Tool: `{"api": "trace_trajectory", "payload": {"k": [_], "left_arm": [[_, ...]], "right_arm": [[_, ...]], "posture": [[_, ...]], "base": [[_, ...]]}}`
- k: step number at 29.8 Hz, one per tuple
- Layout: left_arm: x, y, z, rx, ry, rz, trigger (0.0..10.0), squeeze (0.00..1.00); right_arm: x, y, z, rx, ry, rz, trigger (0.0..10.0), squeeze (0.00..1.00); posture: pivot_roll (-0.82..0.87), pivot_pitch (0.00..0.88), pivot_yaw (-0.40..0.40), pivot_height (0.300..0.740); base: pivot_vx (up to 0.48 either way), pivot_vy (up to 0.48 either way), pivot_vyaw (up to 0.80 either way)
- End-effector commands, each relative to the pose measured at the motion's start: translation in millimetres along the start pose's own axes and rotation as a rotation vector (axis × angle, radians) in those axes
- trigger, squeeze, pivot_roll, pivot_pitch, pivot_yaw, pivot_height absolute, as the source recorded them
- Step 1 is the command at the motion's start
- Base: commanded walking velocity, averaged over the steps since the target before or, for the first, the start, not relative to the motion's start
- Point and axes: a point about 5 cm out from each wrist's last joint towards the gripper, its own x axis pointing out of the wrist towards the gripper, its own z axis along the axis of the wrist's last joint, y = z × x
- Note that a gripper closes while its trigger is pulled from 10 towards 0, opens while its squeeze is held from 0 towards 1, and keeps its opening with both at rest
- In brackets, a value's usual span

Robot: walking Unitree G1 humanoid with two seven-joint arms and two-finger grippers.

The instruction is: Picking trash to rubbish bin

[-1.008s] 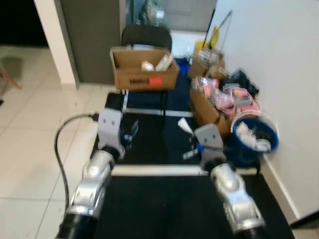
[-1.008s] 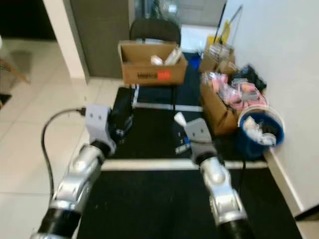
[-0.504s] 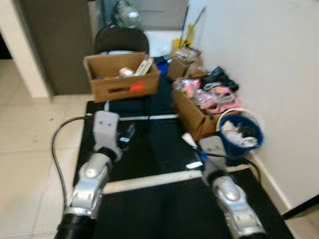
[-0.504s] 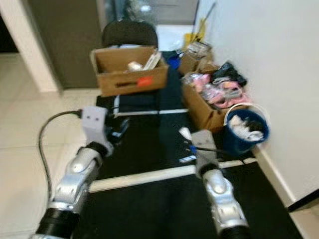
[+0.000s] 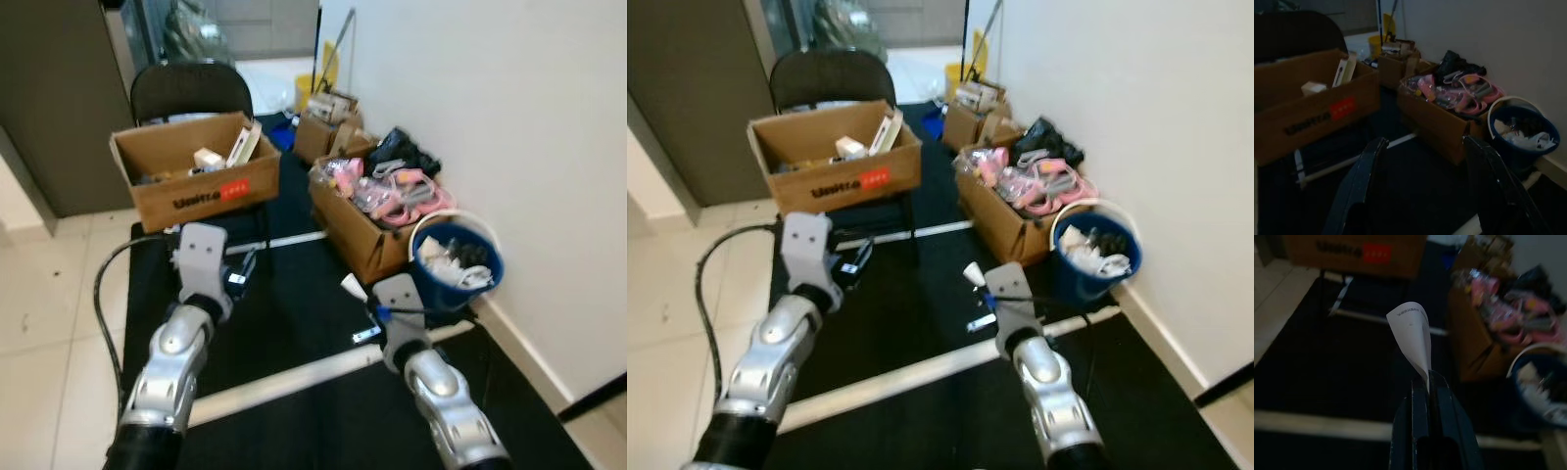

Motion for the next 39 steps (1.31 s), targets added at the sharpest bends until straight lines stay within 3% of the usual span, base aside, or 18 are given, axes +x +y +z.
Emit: {"api": "trace_trajectory", "payload": {"k": [1,39], "left_arm": [[-3.8,6.0,-6.8,0.01,0.026,0.022,10.0,0.0],[-3.7,6.5,-13.3,0.024,0.045,0.02,10.0,0.0]], "right_arm": [[-0.8,4.6,-2.9,0.007,0.005,0.014,10.0,0.0],[1.2,10.1,-5.9,0.009,0.002,0.038,10.0,0.0]], "posture": [[-0.08,0.072,-0.031,0.74],[-0.08,0.055,-0.031,0.74]], "base": [[0.375,0.0,0.0],[0.376,0.0,0.0]]}}
